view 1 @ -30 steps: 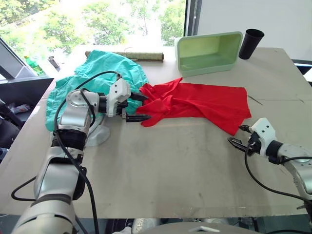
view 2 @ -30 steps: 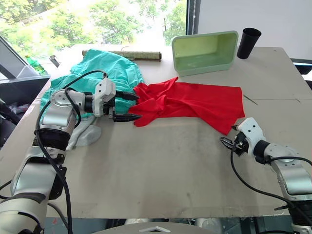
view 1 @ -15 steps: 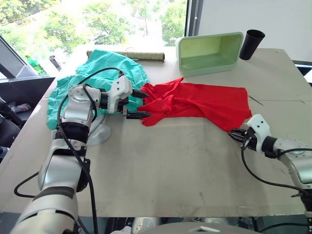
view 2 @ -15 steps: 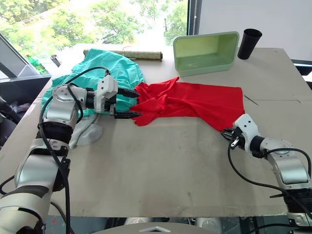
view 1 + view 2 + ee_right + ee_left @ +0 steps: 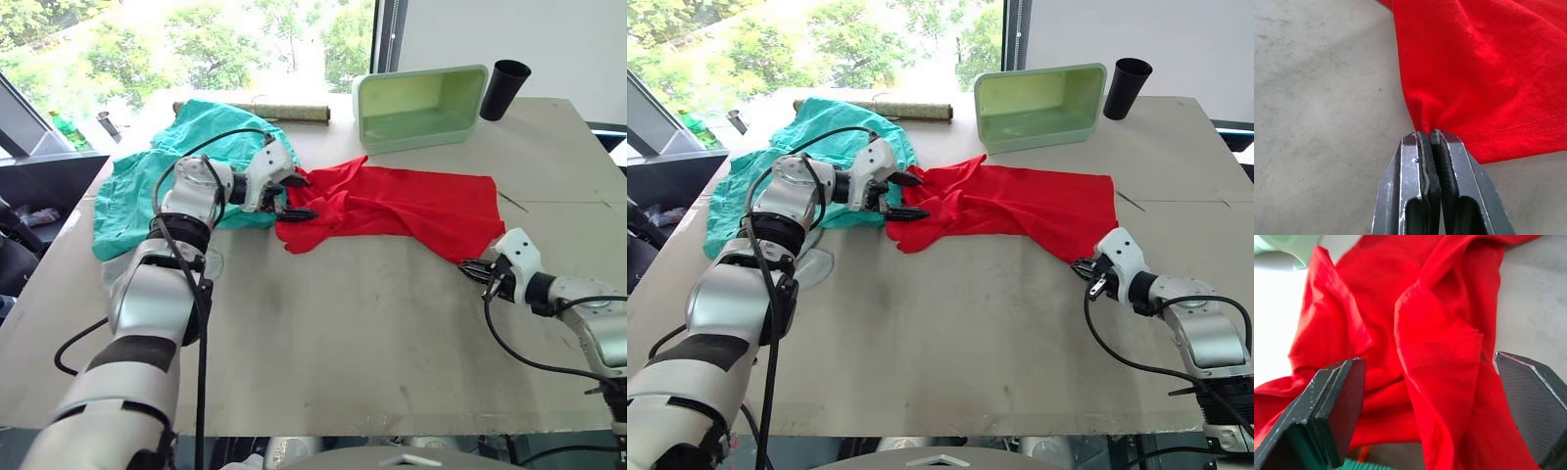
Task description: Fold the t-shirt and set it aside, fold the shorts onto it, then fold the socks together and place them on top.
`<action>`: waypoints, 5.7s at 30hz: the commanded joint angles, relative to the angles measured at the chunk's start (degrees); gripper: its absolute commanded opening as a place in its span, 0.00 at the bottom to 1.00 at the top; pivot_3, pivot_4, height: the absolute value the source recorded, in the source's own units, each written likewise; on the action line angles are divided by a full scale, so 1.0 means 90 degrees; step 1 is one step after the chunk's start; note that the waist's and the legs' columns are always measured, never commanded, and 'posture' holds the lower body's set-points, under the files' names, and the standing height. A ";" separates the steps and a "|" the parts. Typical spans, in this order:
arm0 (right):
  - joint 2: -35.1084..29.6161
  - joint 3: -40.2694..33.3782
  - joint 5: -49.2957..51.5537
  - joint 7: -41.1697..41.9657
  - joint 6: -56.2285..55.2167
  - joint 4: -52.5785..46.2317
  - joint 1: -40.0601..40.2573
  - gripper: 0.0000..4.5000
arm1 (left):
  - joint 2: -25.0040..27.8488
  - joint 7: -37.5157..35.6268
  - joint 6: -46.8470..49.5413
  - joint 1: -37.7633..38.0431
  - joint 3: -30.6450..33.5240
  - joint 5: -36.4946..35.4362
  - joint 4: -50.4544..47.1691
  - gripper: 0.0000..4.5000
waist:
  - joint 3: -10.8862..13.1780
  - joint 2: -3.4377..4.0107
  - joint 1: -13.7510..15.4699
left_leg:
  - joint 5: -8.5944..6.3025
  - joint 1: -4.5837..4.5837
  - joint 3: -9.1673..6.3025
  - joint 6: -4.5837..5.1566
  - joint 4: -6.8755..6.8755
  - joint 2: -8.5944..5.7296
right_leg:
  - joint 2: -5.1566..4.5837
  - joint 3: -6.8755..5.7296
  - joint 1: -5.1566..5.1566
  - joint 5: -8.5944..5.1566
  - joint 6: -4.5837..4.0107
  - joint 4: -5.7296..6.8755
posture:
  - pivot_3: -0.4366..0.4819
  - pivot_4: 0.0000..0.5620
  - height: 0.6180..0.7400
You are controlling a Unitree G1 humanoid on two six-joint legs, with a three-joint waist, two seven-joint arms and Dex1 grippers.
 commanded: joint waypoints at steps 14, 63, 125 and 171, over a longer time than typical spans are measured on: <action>0.0026 -0.0071 0.0039 -0.0216 0.0094 -0.0567 0.0473 0.00 | -0.0531 0.0533 0.0903 -0.0603 0.0395 0.0242 0.0692 0.61 | 0.0012 -0.0022 -0.0001 | 0.0000 -0.0004 -0.0001 0.0000 0.0003 0.0001 | -0.0002 0.0000 -0.0003 0.0001 -0.0002 0.0001 | 0.48 0.27 1.00; 0.0059 0.0002 0.0010 -0.0271 -0.0019 -0.0561 0.0488 0.00 | -0.0461 0.0381 0.0640 -0.0240 0.0262 0.0798 0.0724 0.01 | 0.0010 -0.0025 -0.0006 | 0.0000 -0.0003 0.0000 -0.0001 0.0007 0.0001 | -0.0001 0.0000 -0.0003 0.0014 -0.0024 0.0006 | 0.48 0.27 1.00; -0.0267 -0.0794 0.0764 -0.0317 0.0690 -0.1679 0.0682 0.00 | 0.0317 0.2262 -0.5418 0.3244 0.0611 0.0542 -0.2577 1.00 | 0.0007 -0.0019 -0.0025 | -0.0001 0.0005 -0.0002 0.0001 0.0013 0.0002 | -0.0012 -0.0001 0.0007 0.0018 -0.0028 0.0008 | 0.48 0.27 1.00; -0.0392 -0.1092 0.0947 -0.0337 0.0729 -0.1867 0.0754 0.00 | 0.0593 0.1952 -0.3371 0.2814 0.0181 -0.1391 -0.3225 0.01 | 0.0007 -0.0016 0.0021 | -0.0007 0.0000 -0.0003 0.0010 0.0013 0.0002 | -0.0012 -0.0007 0.0004 0.0016 -0.0024 0.0006 | 0.48 0.27 1.00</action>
